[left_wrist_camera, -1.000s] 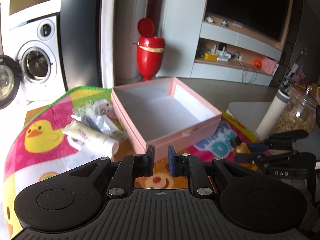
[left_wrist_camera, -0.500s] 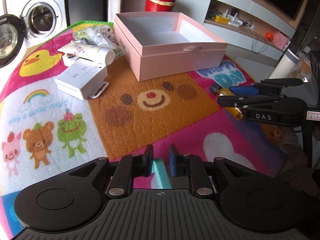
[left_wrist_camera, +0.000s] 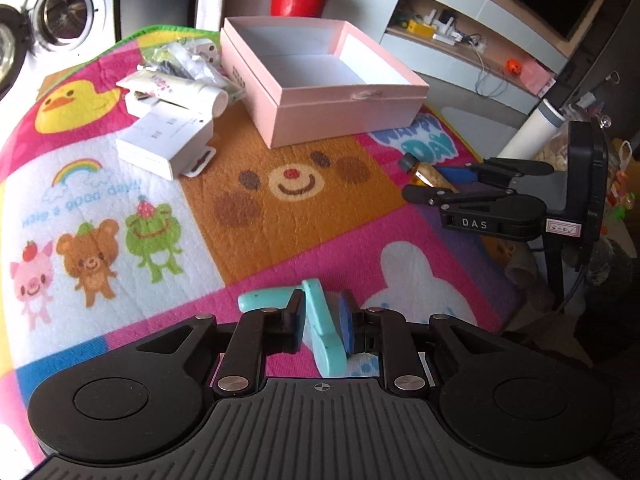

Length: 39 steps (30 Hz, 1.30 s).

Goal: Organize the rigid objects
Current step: 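Carry teal part with left tool while right tool carries amber bottle to pink box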

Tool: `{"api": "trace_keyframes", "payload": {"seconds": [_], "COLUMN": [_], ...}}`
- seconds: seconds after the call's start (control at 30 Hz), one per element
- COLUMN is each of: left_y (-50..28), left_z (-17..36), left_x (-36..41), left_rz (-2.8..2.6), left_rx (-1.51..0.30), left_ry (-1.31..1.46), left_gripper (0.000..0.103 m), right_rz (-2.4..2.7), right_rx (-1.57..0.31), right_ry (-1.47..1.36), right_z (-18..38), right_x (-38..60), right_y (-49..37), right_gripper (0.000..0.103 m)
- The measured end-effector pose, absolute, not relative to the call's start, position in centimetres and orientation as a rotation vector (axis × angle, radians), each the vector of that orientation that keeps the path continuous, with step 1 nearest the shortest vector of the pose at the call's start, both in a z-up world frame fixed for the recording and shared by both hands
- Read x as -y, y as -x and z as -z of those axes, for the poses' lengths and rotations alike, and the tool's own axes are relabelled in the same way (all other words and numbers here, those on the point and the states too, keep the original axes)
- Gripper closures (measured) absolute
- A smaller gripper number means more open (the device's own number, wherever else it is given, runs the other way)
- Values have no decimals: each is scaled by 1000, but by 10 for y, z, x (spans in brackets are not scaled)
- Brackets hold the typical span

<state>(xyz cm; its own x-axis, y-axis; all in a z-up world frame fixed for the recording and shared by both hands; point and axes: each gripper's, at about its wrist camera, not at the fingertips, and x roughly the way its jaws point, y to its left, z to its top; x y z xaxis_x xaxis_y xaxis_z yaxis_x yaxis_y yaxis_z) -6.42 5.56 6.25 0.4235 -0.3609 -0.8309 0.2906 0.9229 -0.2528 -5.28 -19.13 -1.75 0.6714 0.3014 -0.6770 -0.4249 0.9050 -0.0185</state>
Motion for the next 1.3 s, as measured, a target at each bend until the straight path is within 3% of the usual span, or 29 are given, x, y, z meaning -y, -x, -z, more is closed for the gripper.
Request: {"api": "trace_keyframes", "payload": {"seconds": [0.2, 0.4, 0.6, 0.7, 0.9, 1.3], "left_y": [58, 34, 21, 18, 24, 29], "left_z": [-33, -26, -17, -17, -14, -31], "left_x": [-28, -5, 7, 5, 15, -11], "left_rz": [380, 391, 455, 489, 498, 359], "left_rx": [-1084, -855, -823, -844, -826, -732], "left_ry": [-27, -141, -179, -118, -124, -51], "left_gripper": [81, 82, 79, 62, 43, 46], "right_rz": [-408, -396, -383, -381, -379, -376], "right_rx": [-719, -690, -681, -680, -674, -666], "right_ry": [191, 209, 195, 172, 151, 142], "right_z": [18, 20, 22, 24, 26, 28], "right_x": [189, 192, 196, 198, 200, 200], "right_y": [55, 59, 57, 56, 56, 57], "right_gripper": [56, 55, 45, 42, 40, 38]}}
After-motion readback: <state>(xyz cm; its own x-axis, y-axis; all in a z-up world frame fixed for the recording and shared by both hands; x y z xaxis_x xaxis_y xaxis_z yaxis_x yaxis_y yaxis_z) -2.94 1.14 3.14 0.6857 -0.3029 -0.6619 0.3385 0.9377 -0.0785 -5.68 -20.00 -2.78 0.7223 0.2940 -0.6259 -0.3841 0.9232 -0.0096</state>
